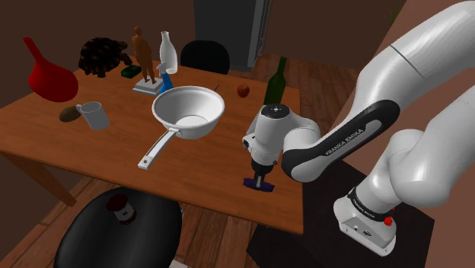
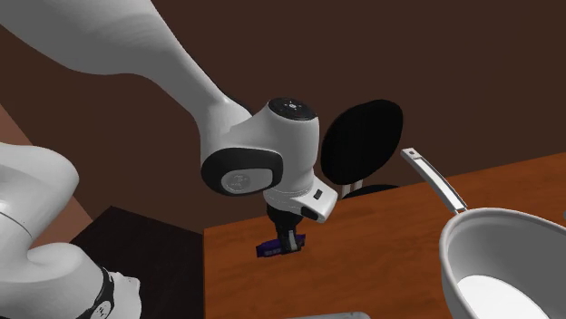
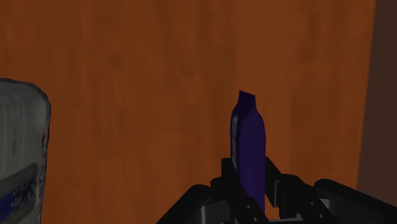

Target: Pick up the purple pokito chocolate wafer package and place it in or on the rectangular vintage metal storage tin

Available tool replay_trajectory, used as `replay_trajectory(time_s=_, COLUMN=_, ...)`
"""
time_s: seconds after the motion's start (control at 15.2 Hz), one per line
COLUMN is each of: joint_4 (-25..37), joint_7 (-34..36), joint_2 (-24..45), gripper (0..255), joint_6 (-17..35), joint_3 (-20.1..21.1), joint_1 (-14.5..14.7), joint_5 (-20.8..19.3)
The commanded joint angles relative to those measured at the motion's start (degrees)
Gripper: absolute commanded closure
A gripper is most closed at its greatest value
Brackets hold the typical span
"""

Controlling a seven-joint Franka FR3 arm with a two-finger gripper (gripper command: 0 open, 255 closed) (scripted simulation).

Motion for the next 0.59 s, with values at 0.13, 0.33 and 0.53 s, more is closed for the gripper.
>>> replay_trajectory(time_s=0.13, joint_4=0.0, joint_7=0.0, joint_2=0.0, gripper=255, joint_6=0.0, joint_3=0.0, joint_1=0.0, joint_5=0.0)
replay_trajectory(time_s=0.33, joint_4=0.1, joint_7=-0.3, joint_2=-0.9, gripper=255, joint_6=-1.0, joint_3=0.0, joint_1=0.1, joint_5=0.5)
replay_trajectory(time_s=0.53, joint_4=0.4, joint_7=-1.2, joint_2=-3.6, gripper=255, joint_6=-4.0, joint_3=-0.2, joint_1=0.4, joint_5=1.7)
